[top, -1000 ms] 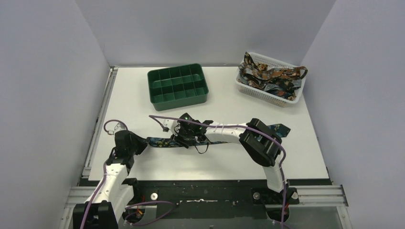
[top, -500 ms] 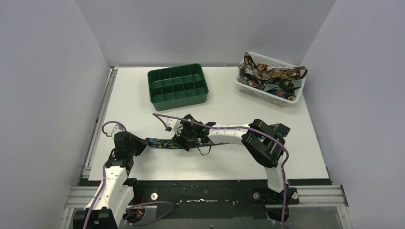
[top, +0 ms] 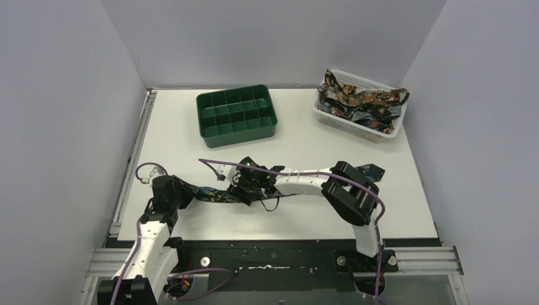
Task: Roll the ties
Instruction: Roll the tie at the center of the board.
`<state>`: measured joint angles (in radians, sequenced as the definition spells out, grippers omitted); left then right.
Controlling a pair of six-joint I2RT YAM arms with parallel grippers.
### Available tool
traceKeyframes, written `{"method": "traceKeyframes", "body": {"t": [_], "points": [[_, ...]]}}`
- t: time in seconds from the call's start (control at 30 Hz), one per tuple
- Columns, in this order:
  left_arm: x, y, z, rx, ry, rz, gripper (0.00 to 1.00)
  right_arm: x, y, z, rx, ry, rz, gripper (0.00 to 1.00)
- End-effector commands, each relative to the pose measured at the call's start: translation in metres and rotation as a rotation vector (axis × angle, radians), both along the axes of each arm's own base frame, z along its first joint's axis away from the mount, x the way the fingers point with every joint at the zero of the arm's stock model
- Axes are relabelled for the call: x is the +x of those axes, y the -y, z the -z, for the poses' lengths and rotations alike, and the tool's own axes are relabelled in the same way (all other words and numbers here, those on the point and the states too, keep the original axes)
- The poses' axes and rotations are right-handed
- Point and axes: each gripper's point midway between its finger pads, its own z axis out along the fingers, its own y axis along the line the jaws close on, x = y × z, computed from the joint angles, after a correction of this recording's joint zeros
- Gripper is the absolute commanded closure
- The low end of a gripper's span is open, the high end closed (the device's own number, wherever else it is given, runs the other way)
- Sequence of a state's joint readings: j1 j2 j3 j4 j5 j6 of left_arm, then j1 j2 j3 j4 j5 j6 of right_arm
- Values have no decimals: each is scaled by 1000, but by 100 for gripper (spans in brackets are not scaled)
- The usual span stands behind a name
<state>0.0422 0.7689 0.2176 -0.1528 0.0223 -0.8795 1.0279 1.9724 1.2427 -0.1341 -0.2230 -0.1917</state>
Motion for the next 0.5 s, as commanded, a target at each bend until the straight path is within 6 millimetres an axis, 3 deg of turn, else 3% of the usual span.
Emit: {"method": "traceKeyframes", "body": {"t": [0.0, 0.13, 0.47], "points": [[2, -5, -4, 13, 1, -15, 65, -5, -3, -17, 25, 3, -10, 45], [1, -5, -5, 14, -13, -16, 59, -7, -2, -14, 16, -5, -34, 41], [0, -10, -7, 38, -24, -28, 53, -3, -15, -46, 146, -31, -60, 33]]}}
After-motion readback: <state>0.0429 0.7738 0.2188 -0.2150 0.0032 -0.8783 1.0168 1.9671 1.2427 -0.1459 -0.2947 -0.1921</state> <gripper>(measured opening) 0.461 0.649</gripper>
